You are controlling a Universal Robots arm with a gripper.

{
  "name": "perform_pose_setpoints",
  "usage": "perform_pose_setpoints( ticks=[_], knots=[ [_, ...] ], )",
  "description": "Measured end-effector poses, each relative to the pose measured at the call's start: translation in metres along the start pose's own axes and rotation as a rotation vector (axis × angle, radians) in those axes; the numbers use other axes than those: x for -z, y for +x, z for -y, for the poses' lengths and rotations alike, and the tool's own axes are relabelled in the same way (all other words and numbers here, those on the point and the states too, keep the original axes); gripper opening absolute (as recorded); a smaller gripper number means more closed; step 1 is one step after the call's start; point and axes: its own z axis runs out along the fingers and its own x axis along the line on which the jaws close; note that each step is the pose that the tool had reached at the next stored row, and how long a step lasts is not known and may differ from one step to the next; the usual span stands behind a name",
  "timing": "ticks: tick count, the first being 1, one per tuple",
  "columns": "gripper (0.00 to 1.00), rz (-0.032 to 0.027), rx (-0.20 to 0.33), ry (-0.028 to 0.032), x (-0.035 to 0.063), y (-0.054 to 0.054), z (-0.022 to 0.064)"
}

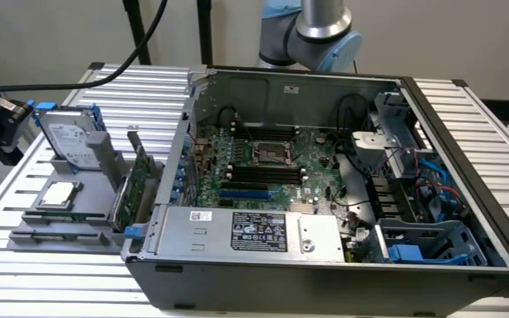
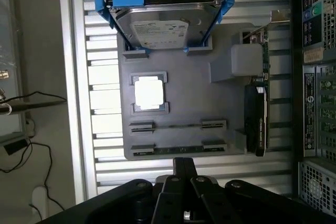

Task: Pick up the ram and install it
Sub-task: 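Pick up the ram and move it above insertion slot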

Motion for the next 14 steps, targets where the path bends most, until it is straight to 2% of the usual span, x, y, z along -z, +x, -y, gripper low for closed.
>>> perform_pose_setpoints(
  ticks=[7, 14],
  knots=[
    [0.00, 0.0000, 0.001, 0.0000, 0.0000, -0.0003, -0.0001],
    [0.00, -0.0024, 0.116, -0.0021, -0.0016, -0.0007, 0.0000]
  ],
)
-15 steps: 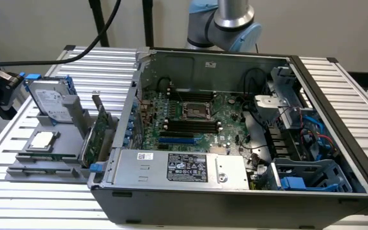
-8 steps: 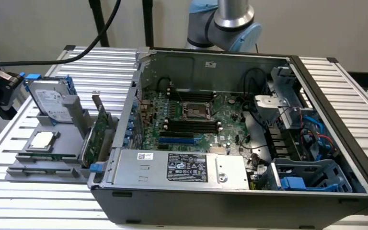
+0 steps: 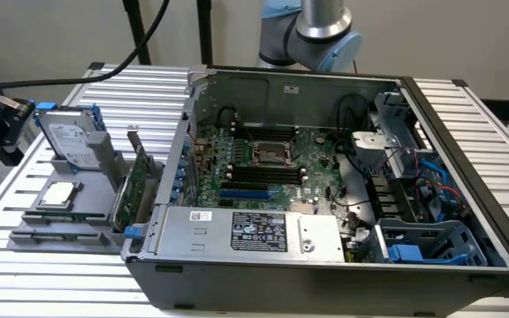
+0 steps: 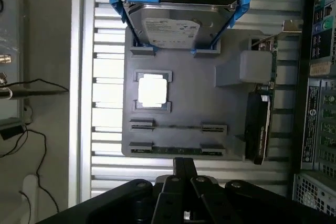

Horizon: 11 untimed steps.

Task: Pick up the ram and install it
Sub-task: 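Pick up the ram and move it above insertion slot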

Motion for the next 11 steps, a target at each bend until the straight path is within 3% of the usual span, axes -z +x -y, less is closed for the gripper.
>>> perform_pose_setpoints(
  ticks=[11],
  knots=[
    [0.00, -0.0041, 0.200, -0.0038, -0.0041, 0.0000, 0.0001]
  ],
)
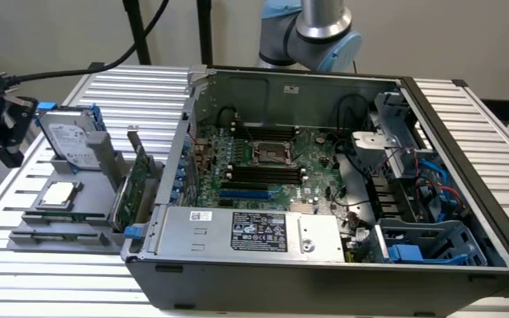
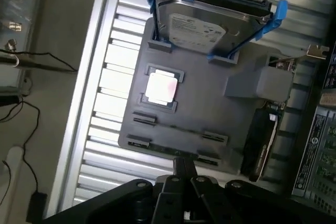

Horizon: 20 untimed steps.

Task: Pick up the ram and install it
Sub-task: 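Pick up the ram and move it above insertion slot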

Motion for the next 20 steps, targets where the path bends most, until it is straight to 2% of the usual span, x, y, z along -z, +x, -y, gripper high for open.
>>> perform_pose_setpoints(
  ticks=[20],
  knots=[
    [0.00, -0.0077, 0.365, -0.0071, -0.0144, 0.000, 0.0003]
  ],
)
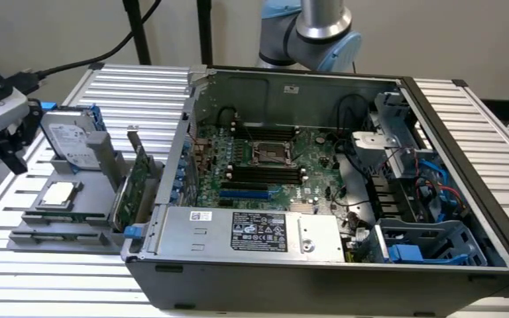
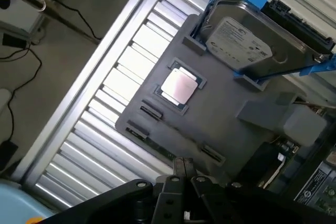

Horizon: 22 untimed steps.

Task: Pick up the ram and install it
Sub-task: 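Pick up the ram and move it above insertion slot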

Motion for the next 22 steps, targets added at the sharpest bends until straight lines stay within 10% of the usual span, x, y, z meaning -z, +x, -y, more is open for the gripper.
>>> perform_pose_setpoints(
  ticks=[22],
  knots=[
    [0.00, -0.0098, 0.400, -0.0087, -0.0172, 0.000, 0.0004]
  ],
)
